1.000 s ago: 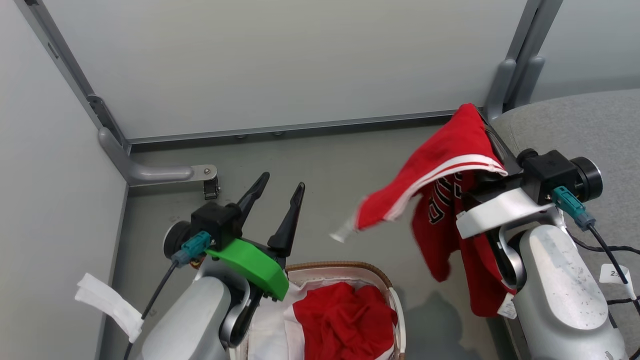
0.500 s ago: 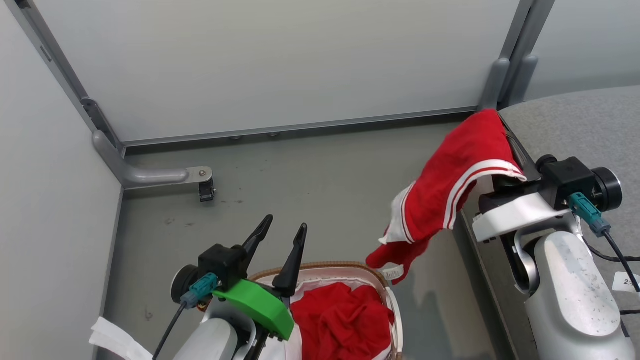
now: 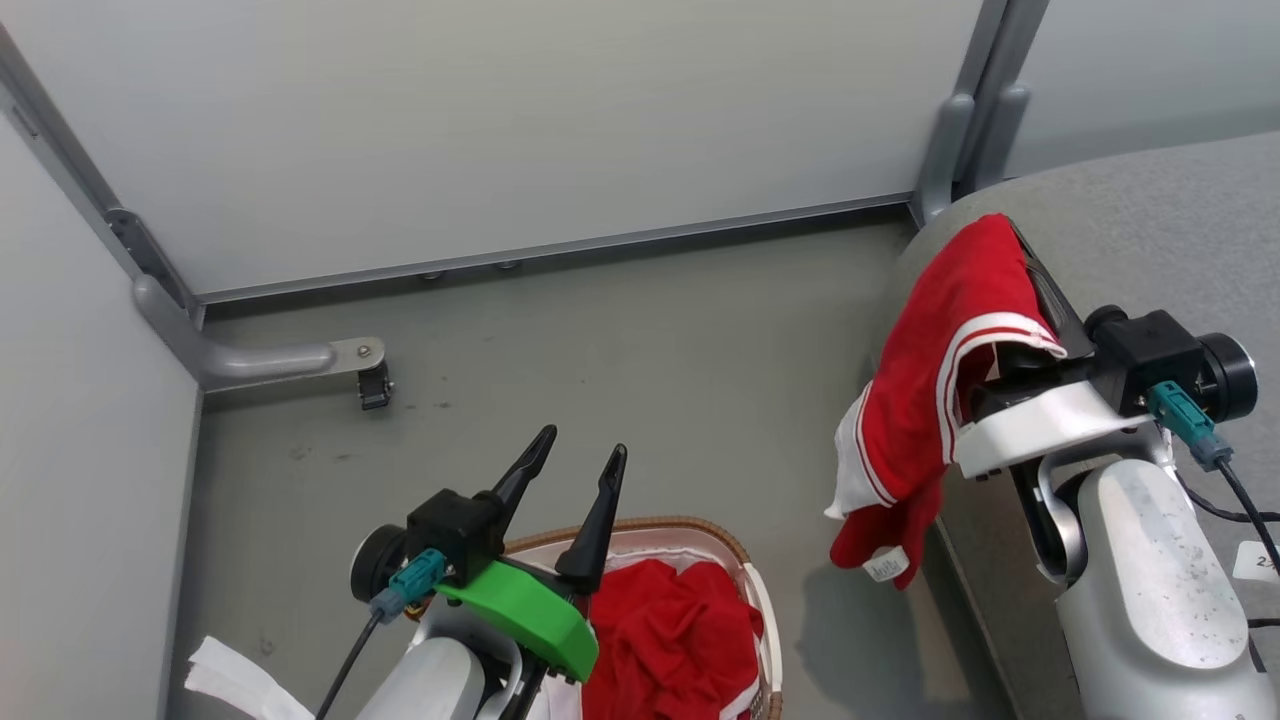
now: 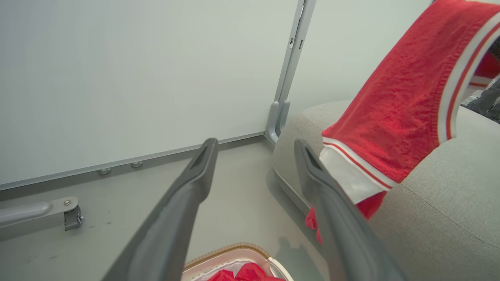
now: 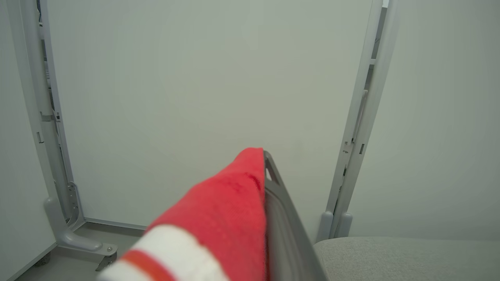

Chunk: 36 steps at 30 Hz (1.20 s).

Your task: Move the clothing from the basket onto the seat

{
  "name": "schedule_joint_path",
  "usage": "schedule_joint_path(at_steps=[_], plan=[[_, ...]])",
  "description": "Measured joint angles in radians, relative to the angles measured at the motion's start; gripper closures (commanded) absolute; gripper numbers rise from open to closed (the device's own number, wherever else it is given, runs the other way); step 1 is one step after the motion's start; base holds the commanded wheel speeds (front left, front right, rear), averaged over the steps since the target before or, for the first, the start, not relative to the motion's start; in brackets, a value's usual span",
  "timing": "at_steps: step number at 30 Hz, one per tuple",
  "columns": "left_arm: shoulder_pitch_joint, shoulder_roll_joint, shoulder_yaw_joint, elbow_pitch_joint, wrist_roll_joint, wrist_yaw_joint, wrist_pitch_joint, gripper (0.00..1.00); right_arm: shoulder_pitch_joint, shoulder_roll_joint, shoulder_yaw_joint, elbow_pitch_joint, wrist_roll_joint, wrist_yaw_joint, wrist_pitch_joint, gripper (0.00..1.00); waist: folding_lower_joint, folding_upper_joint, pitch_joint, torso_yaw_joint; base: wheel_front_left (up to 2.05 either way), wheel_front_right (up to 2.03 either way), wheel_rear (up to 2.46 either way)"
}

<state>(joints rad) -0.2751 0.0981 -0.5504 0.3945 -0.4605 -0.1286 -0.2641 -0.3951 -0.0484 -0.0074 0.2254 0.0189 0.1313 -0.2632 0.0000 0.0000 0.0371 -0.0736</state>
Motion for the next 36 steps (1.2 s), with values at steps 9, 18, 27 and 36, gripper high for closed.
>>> schedule_joint_path(at_steps=[9,18,27,36], plan=[[0.008,-0.007,-0.005,-0.027,0.037,0.0,0.0,0.0,-0.008,0.0,-0.041,-0.01,-0.029,0.0,0.0,1.0,0.0,0.0,0.024,-0.113,0.0,0.0,0.0],[-0.006,0.001,-0.038,-0.045,0.069,0.0,0.0,0.0,-0.011,-0.001,-0.069,-0.02,-0.023,0.0,0.0,1.0,0.0,0.0,0.07,-0.263,0.0,0.0,0.0],[-0.029,0.023,-0.071,-0.067,0.079,0.0,0.0,0.0,-0.011,-0.001,-0.096,-0.029,-0.001,0.0,0.0,1.0,0.0,0.0,0.131,-0.386,0.0,0.0,0.0],[-0.052,0.046,-0.083,-0.068,0.081,0.0,0.0,0.0,-0.04,-0.001,-0.132,-0.035,0.007,0.0,0.0,1.0,0.0001,0.0,0.205,-0.414,0.0,0.0,0.0]])
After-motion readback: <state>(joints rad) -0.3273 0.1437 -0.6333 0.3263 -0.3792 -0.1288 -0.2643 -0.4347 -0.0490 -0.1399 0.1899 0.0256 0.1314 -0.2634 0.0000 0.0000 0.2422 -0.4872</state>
